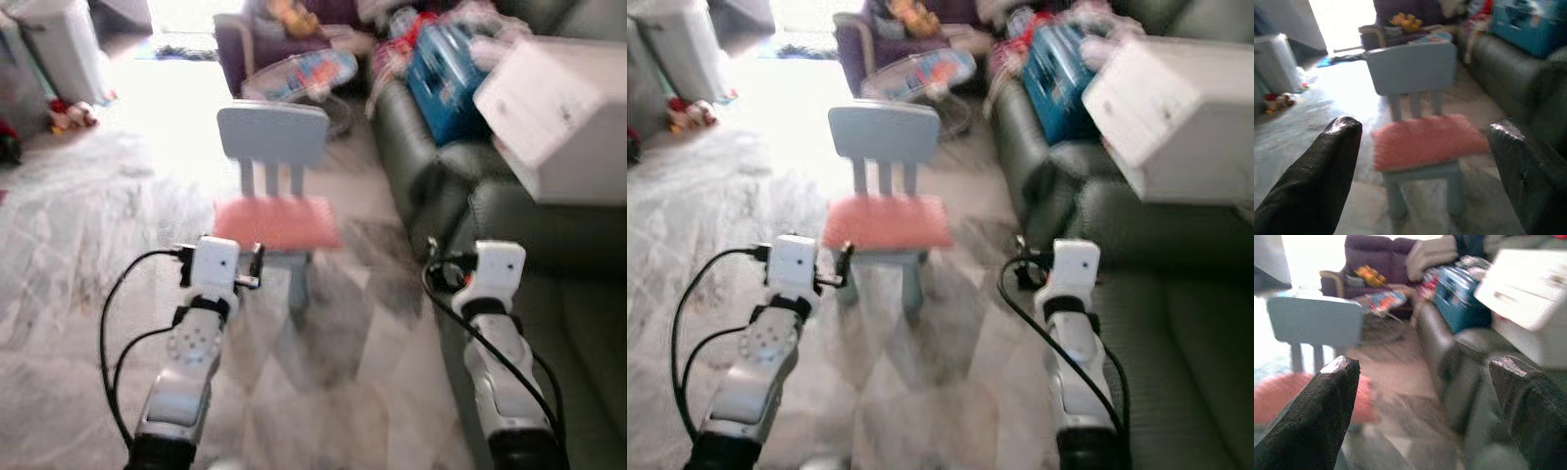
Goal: Move the pillow to the sofa
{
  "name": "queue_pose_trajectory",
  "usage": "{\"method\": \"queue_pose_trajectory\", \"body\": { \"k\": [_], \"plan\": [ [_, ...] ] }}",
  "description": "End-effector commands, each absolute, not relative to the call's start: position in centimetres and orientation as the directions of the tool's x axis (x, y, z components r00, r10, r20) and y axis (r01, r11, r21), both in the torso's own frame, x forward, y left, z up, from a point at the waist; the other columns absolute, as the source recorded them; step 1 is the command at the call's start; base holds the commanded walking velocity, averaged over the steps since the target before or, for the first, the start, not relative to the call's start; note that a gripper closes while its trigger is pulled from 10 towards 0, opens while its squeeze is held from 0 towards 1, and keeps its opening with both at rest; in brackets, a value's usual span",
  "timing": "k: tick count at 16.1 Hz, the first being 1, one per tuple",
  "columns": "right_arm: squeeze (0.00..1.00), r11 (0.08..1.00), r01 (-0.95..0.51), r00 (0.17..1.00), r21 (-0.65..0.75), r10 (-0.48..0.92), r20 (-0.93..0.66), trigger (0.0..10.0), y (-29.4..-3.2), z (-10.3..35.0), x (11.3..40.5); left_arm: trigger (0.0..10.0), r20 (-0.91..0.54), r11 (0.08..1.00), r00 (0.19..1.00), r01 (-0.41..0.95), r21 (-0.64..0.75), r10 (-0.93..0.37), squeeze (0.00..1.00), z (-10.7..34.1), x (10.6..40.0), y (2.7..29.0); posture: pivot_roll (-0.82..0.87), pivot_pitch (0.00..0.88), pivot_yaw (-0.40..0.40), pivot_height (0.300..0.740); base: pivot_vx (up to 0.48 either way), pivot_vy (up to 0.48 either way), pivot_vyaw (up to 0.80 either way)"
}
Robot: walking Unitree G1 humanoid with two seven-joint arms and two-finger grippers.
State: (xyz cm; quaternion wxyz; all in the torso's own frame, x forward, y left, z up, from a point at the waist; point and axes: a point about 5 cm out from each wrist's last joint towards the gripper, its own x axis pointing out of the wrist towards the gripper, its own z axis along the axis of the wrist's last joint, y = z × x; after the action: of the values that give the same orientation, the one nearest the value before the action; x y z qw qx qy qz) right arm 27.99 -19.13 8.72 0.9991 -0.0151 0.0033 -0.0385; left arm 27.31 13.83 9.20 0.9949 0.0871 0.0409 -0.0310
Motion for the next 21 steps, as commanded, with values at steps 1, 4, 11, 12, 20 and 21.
{"method": "queue_pose_trajectory", "body": {
  "k": [1, 4, 11, 12, 20, 21],
  "plan": [
    [0.00, 0.999, 0.045, 0.999, -0.023, -0.045, 0.002, 10.0, -18.41, 8.90, 28.15, 10.0, -0.088, 0.983, 0.996, 0.046, 0.180, -0.031, 0.00, 9.28, 27.35, 14.39, 0.02, 0.000, -0.043, 0.740, 0.472, 0.000, 0.00],
    [0.00, 0.999, 0.042, 0.999, -0.023, -0.042, 0.003, 10.0, -18.47, 8.91, 28.20, 10.0, -0.098, 0.983, 0.995, 0.033, 0.178, -0.016, 0.00, 9.17, 27.46, 14.52, 0.02, 0.000, -0.046, 0.740, 0.449, 0.000, 0.00],
    [0.00, 0.999, 0.034, 0.999, -0.031, -0.034, 0.000, 10.0, -18.39, 8.82, 28.35, 10.0, -0.108, 0.983, 0.994, 0.005, 0.184, 0.015, 0.00, 9.16, 27.64, 14.91, 0.02, 0.000, -0.048, 0.740, 0.361, 0.316, 0.00],
    [0.00, 0.999, 0.035, 0.999, -0.031, -0.035, 0.001, 10.0, -18.45, 8.82, 28.34, 10.0, -0.112, 0.982, 0.994, -0.001, 0.187, 0.022, 0.00, 9.12, 27.64, 15.00, 0.02, 0.000, -0.047, 0.740, 0.319, 0.356, 0.00],
    [0.00, 0.999, 0.037, 0.999, -0.030, -0.037, 0.003, 10.0, -18.43, 8.79, 28.35, 10.0, -0.102, 0.983, 0.994, -0.003, 0.186, 0.022, 0.00, 9.33, 27.75, 14.94, 0.02, 0.000, -0.044, 0.740, 0.161, 0.412, 0.00],
    [0.00, 0.999, 0.037, 0.999, -0.029, -0.037, 0.003, 10.0, -18.40, 8.79, 28.36, 10.0, -0.099, 0.982, 0.995, 0.000, 0.191, 0.020, 0.00, 9.39, 27.77, 14.94, 0.03, 0.000, -0.045, 0.740, 0.255, 0.409, 0.00]
  ]
}}
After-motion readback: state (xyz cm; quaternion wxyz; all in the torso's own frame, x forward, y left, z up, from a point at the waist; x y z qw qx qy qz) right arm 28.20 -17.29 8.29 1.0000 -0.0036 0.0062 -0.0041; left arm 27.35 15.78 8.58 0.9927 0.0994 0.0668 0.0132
